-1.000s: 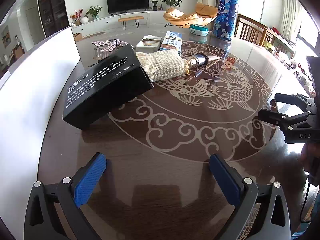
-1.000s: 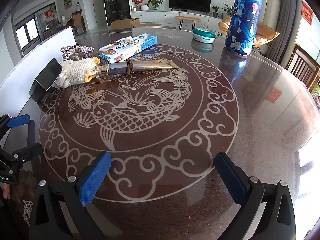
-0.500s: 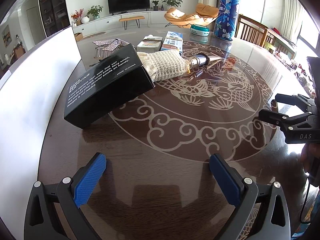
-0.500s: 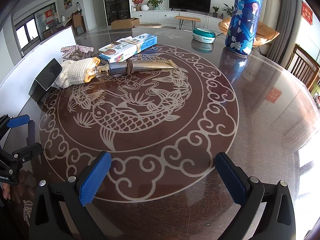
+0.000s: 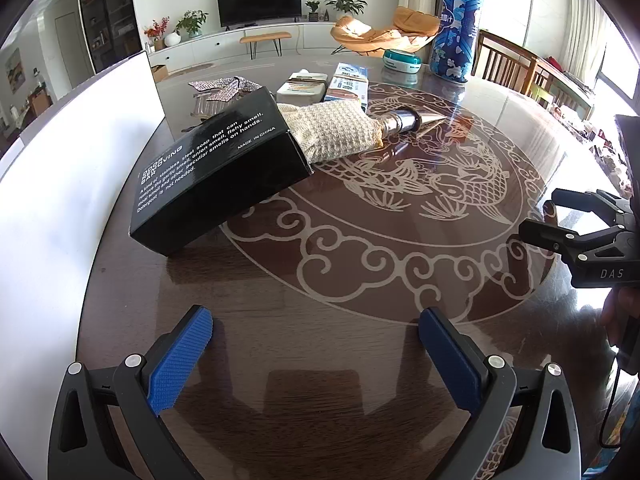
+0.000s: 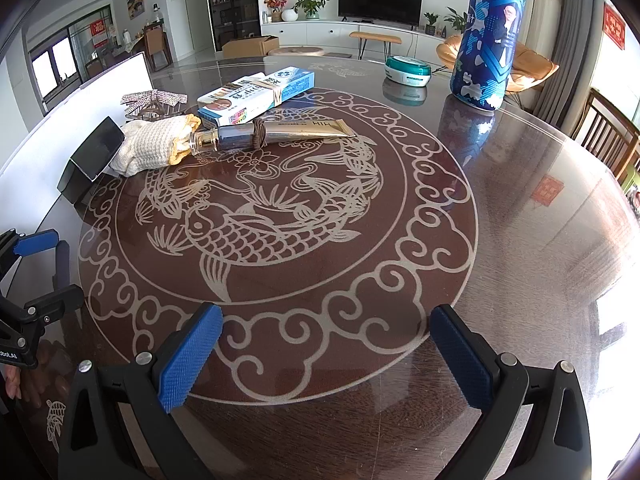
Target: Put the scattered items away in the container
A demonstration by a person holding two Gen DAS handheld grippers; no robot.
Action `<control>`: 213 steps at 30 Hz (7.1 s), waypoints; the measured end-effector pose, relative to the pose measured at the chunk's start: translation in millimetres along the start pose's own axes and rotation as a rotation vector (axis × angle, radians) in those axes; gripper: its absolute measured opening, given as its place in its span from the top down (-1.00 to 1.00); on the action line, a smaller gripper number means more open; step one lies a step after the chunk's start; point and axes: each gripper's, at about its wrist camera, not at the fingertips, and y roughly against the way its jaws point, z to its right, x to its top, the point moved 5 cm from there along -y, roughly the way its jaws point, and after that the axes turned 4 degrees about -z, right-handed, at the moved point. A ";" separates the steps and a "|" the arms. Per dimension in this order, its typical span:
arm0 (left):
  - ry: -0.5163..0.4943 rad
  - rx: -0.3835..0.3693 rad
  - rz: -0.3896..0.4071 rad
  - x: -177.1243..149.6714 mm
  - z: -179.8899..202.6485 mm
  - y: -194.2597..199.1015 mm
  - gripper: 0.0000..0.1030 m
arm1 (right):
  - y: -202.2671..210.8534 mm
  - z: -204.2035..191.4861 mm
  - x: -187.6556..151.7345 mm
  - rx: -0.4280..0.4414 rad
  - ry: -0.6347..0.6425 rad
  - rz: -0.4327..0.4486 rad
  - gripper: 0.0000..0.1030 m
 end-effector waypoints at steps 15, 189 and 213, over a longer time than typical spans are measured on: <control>0.000 0.000 0.000 -0.2 0.2 0.1 -1.00 | 0.0 0.0 0.0 0.000 0.000 0.000 -1.00; 0.242 0.155 -0.008 -13.0 -67.4 5.8 -1.00 | -0.3 0.1 0.4 -0.001 -0.002 0.002 -1.00; 0.156 0.103 -0.010 -3.0 -61.4 -2.3 -1.00 | -0.3 0.2 0.4 -0.001 -0.003 0.002 -1.00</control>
